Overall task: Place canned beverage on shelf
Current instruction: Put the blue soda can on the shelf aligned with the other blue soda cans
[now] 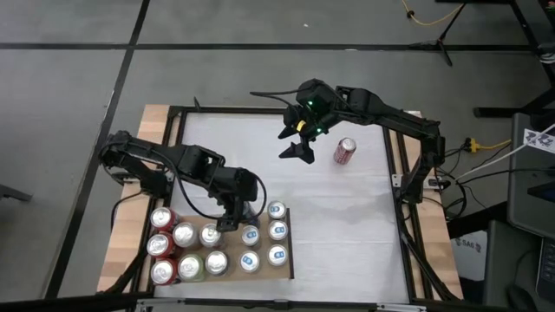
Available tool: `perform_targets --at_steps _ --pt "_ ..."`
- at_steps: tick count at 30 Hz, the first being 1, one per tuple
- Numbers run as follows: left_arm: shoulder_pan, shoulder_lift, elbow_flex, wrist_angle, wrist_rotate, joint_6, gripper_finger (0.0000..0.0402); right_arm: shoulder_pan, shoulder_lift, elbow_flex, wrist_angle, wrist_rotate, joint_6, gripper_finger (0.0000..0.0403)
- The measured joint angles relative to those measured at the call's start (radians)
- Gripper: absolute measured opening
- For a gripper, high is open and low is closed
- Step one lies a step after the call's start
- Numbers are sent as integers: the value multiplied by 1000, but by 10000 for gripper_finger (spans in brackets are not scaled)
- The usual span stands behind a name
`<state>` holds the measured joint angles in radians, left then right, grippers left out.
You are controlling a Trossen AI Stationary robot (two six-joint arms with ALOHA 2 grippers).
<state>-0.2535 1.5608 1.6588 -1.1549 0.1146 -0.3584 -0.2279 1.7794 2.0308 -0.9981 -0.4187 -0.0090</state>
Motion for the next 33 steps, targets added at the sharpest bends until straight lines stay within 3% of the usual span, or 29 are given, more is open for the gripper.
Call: perform_targets --at_steps 33 --pt "0 0 0 40 -20 1 250 0 1 0 -17 0 0 331"
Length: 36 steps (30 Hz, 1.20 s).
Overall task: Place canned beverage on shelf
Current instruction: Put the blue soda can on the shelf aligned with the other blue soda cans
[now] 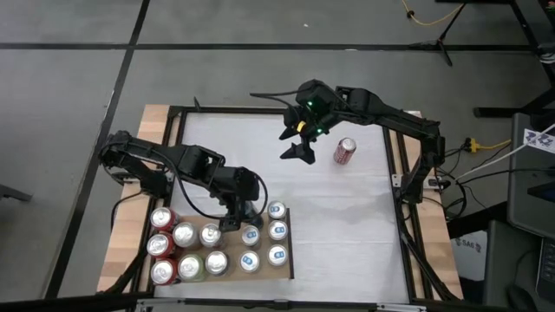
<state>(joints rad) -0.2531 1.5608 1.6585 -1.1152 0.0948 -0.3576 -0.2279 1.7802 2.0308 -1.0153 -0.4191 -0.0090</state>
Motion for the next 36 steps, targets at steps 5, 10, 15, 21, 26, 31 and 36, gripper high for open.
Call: perform_targets --at_steps 5,10,15,21,26,31,36 --pt "0 0 0 2 0 0 250 0 0 0 -14 0 0 331" --pt "0 0 0 1 0 0 250 0 0 0 -13 0 0 331" --pt "0 0 0 -3 0 0 250 0 0 0 -13 0 0 331" --pt "0 0 -1 -26 -1 0 250 0 0 0 -13 0 0 331" --pt "0 0 -1 -24 -1 0 250 0 0 0 -13 0 0 331" --pt "-1 0 -1 -24 2 0 250 0 0 0 -13 0 0 331" --pt "0 0 -1 -24 2 -1 251 0 0 0 -13 0 0 331"
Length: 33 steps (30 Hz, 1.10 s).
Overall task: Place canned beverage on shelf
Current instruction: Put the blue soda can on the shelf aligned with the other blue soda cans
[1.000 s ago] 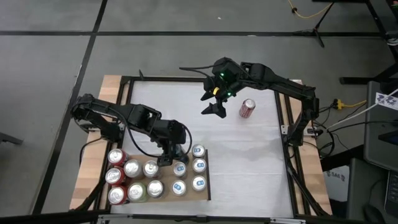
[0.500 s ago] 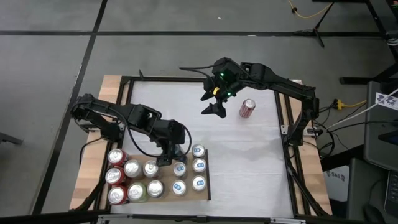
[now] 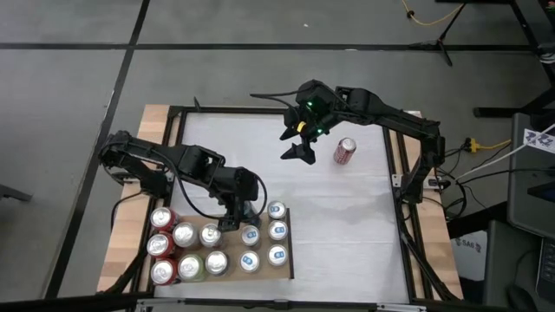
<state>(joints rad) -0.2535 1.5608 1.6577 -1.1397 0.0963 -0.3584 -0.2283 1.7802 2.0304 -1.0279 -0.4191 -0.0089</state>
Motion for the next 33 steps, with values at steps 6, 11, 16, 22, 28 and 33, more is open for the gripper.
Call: perform_targets --at_steps 6,11,16,22,28,33 --pt "0 -1 0 5 2 0 284 0 0 0 0 0 0 331" --pt "0 -1 0 4 3 0 302 0 0 0 0 0 0 331" --pt "0 -1 0 3 3 -6 304 0 0 0 0 0 0 331" --pt "0 -1 0 12 3 -31 304 0 0 0 1 0 0 331" --pt "0 -3 0 34 38 -55 305 0 0 0 1 0 0 331" --pt "0 -6 0 37 49 -82 305 0 0 0 1 0 0 331"
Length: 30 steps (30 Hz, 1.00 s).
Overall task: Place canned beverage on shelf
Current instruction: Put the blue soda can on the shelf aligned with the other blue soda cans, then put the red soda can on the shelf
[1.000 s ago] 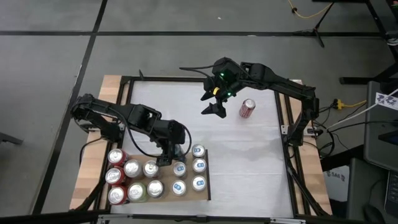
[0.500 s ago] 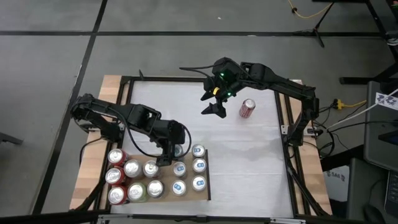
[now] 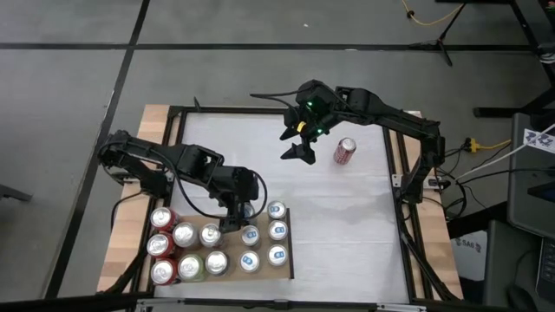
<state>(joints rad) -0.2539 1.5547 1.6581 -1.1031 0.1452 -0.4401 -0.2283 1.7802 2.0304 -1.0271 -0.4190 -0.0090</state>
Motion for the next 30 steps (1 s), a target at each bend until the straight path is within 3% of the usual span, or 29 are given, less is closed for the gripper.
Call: perform_targets --at_steps 30 --pt "32 -16 1 106 -5 -29 305 0 0 0 8 35 0 331"
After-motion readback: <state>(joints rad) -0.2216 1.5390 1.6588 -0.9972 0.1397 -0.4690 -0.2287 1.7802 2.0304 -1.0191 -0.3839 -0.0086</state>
